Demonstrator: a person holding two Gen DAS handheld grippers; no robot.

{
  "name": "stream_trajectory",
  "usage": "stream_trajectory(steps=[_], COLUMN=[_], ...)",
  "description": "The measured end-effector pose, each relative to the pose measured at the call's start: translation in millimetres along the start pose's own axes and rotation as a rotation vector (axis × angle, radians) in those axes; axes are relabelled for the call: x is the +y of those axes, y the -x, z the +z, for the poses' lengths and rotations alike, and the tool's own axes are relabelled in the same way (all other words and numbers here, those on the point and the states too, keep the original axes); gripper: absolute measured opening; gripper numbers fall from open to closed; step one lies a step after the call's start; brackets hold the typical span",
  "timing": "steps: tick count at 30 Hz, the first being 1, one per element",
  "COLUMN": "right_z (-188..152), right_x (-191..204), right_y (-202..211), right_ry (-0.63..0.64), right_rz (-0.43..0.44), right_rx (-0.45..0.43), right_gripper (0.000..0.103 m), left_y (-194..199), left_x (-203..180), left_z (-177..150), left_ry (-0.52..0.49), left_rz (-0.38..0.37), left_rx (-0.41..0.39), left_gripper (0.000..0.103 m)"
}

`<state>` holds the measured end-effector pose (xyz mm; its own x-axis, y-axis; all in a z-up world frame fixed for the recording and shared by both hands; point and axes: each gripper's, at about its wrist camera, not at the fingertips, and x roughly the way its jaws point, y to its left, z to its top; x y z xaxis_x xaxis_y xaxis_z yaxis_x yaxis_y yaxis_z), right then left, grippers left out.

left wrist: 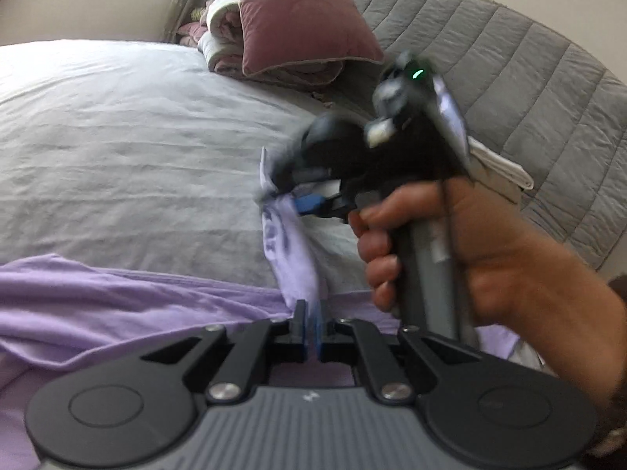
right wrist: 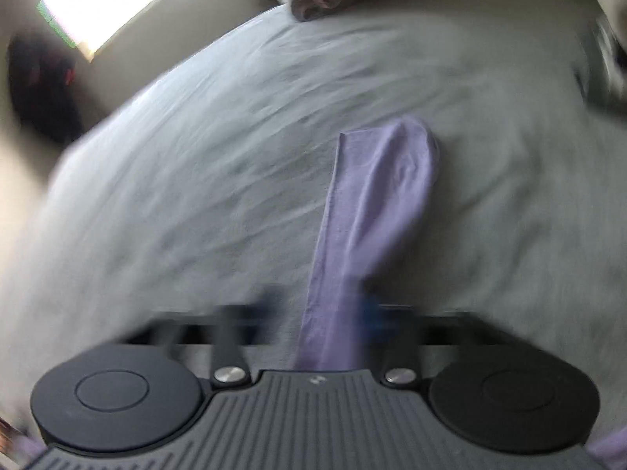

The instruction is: Fold clothes

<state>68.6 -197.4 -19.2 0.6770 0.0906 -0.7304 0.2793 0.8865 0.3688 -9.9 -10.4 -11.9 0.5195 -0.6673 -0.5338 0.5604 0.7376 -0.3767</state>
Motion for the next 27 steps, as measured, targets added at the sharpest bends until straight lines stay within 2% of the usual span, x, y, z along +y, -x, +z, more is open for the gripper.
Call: stream_trajectory(steps=[1, 2, 4, 9, 11, 12, 15, 18, 21, 23, 25, 27], right_z=[-1, 2, 6, 17, 21, 23, 25, 24, 25, 28, 27, 26], right_x=[2, -4, -9, -13, -11, -10, 1, 13, 20, 23, 25, 25], right_y=[0, 4, 16, 69, 86, 93, 117, 143, 161, 169, 177, 185], right_ry=[0.029, -0.007, -0.075, -0.148, -0.150, -0.144, -0.089, -0.022, 0.015, 0.034, 0.065, 0.097], right_rz=[-0.008, 0.014, 0.060, 0.142, 0.141, 0.131, 0.118, 0.107, 0.100, 0.093, 0.073, 0.052], right_rx=[-0.016, -0.024, -0.062, -0.202, -0.245, -0.266, -0.303, -0.343, -0.372, -0.390, -0.412, -0.426], right_gripper=[0.010, 0.010, 0.010, 0.010, 0.010, 0.010, 0.010, 0.010, 0.010, 0.010, 0.010, 0.010], left_y=[7, 15, 32, 69, 77, 81, 89, 92, 97, 100, 99, 100], left_x=[3, 8, 16, 40, 47, 51, 58, 67, 73, 76, 78, 79], left_z=[0, 0, -1, -6, -7, -8, -14, -19, -25, -29, -32, -36], left_ry=[0.004, 0.007, 0.011, -0.040, -0.064, -0.090, -0.175, -0.195, -0.200, -0.208, -0.223, -0.243], left_rz=[0.005, 0.014, 0.038, 0.181, 0.215, 0.233, 0.286, 0.320, 0.334, 0.348, 0.356, 0.363], left_rx=[-0.013, -0.029, -0.061, -0.100, -0.087, -0.076, -0.049, -0.021, -0.012, -0.004, 0.021, 0.037], left_gripper=[0.010, 0.015, 0.035, 0.042, 0.054, 0.064, 0.067, 0.067, 0.063, 0.043, 0.012, 0.000])
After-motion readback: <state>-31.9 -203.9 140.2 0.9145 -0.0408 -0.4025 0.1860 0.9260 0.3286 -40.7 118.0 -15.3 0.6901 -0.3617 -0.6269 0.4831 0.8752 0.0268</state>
